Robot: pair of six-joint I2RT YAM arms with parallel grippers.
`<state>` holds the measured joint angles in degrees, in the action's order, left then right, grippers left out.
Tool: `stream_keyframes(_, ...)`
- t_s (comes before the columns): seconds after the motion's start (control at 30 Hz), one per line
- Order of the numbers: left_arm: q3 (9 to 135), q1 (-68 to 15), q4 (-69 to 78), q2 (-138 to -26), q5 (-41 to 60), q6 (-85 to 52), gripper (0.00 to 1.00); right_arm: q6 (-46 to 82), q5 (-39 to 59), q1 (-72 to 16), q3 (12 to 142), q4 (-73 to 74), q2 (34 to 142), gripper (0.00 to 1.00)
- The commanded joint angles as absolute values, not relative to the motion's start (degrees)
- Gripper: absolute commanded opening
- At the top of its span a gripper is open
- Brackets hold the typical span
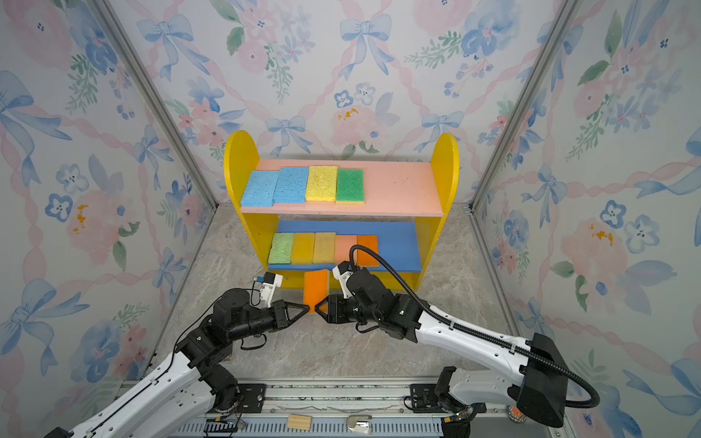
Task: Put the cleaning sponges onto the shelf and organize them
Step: 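Hold the orange sponge toward the right gripper while the right gripper approaches, then grasp the orange sponge with the right gripper and open the left gripper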
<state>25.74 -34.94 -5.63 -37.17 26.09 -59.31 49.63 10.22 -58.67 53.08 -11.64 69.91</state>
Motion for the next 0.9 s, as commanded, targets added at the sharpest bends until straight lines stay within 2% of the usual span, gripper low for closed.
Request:
stream_keyframes(0.0,26.5,-35.3,-4.8,-36.4,26.6,-60.0,0.0,49.7,10.2,-59.3,55.4,-9.9,70.7,0.39)
stream_keyframes(0.27,26.6,-35.2,-4.8,-36.7,26.8,-59.6,0.02,49.4,8.8,-59.4,55.8,-12.0,70.6,0.11)
stream_keyframes(0.33,26.5,-35.2,-4.8,-36.7,27.2,-59.1,0.22,49.1,7.7,-59.4,56.4,-13.8,70.3,0.07)
stream_keyframes(0.4,26.5,-34.8,-4.9,-36.4,28.0,-58.2,0.53,47.9,7.0,-59.4,57.1,-15.8,69.8,0.06)
stream_keyframes(0.43,26.7,-34.4,-5.0,-36.0,28.5,-57.9,0.65,47.0,6.1,-59.4,57.9,-17.8,69.4,0.06)
stream_keyframes(0.5,27.2,-32.9,-5.8,-34.9,29.1,-56.7,0.81,44.6,3.1,-59.5,59.9,-23.8,68.7,0.06)
stream_keyframes(0.6,29.8,-29.3,-11.5,-32.6,26.9,-52.1,0.97,40.9,-3.6,-60.0,63.9,-35.4,67.3,0.06)
stream_keyframes(0.7,32.4,-26.2,-17.2,-32.2,24.0,-46.7,0.98,38.5,-6.8,-60.7,65.7,-42.2,64.5,0.06)
stream_keyframes(0.87,35.6,-25.6,-22.5,-36.4,19.4,-39.1,0.98,37.2,-4.9,-61.6,66.6,-46.9,57.1,0.07)
